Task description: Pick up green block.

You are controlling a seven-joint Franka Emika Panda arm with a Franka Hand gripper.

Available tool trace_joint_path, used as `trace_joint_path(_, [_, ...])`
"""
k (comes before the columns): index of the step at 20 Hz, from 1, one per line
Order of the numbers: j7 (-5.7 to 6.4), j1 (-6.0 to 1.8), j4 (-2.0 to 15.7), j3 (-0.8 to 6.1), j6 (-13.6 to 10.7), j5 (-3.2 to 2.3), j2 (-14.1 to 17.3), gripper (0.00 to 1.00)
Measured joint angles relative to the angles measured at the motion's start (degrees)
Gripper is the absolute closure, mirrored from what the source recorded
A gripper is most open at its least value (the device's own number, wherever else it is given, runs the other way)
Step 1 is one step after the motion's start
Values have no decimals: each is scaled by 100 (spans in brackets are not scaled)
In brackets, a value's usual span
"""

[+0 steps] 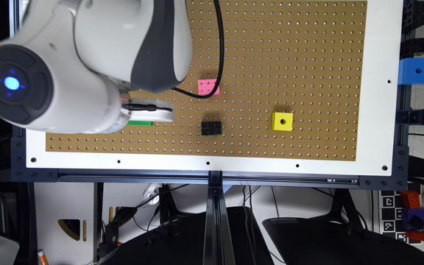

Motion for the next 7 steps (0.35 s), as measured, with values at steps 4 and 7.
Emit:
trace_joint_path(4, [0, 0, -1, 0, -135, 0, -138, 100])
trace_joint_path(7, [0, 0, -1, 0, -135, 0, -128, 100])
